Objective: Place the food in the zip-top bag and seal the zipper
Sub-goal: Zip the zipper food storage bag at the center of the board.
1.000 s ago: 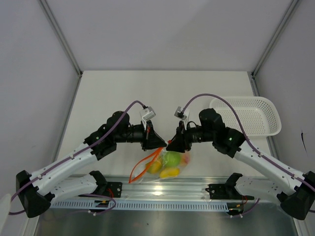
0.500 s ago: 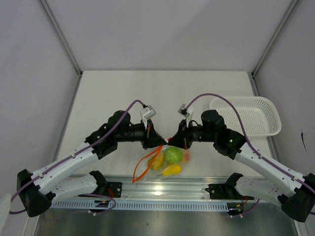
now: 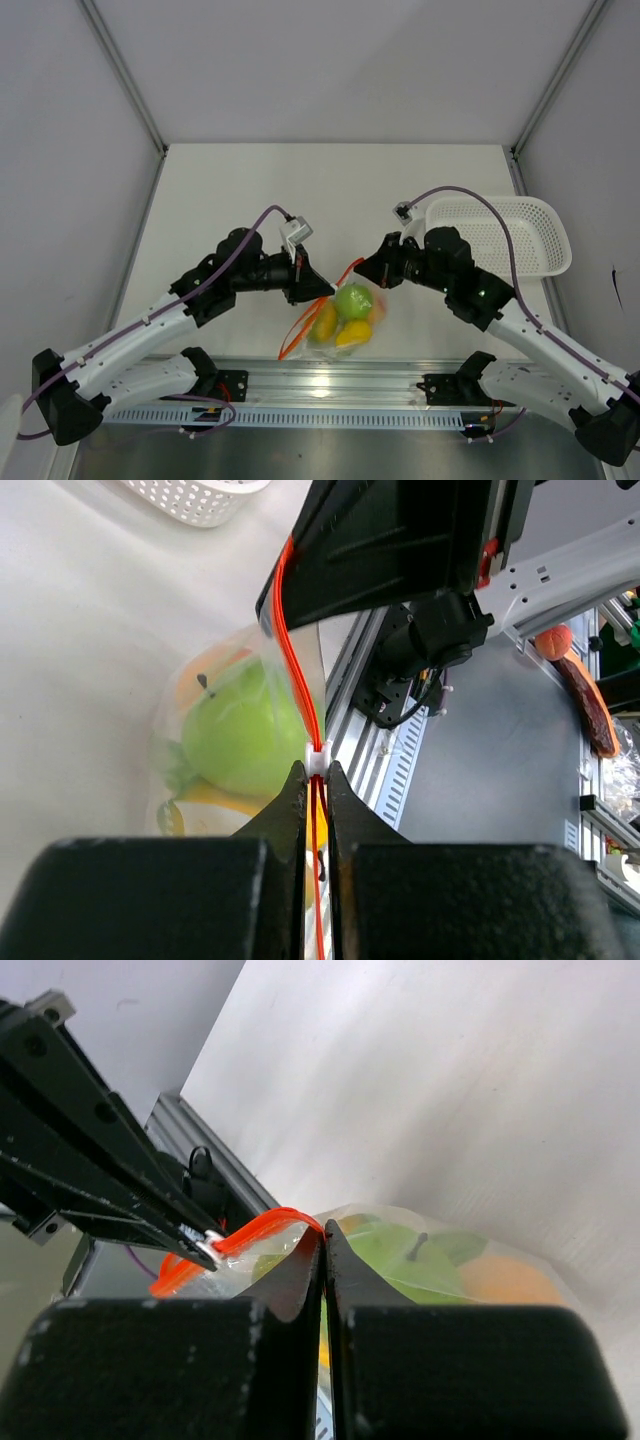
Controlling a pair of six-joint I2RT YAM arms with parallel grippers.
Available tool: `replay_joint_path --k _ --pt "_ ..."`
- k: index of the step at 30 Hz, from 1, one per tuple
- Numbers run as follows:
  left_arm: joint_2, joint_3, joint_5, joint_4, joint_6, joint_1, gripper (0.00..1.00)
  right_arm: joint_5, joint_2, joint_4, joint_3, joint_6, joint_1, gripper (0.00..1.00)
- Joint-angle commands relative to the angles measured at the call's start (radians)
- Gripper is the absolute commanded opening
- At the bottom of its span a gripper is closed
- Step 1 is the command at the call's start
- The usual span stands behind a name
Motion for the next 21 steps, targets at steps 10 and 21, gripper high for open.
replay_joint_path --k 10,21 --pt "-0.109 -0.016 0.042 -0.107 0.009 -0.006 0.01 -0.166 -0.066 0.019 0.019 -0.114 -0.061 0.00" --pt "-0.103 0.022 0.045 -0.144 0.039 -0.006 0.01 -0.205 0.000 -0.260 0.259 -0.372 -0.051 0.77"
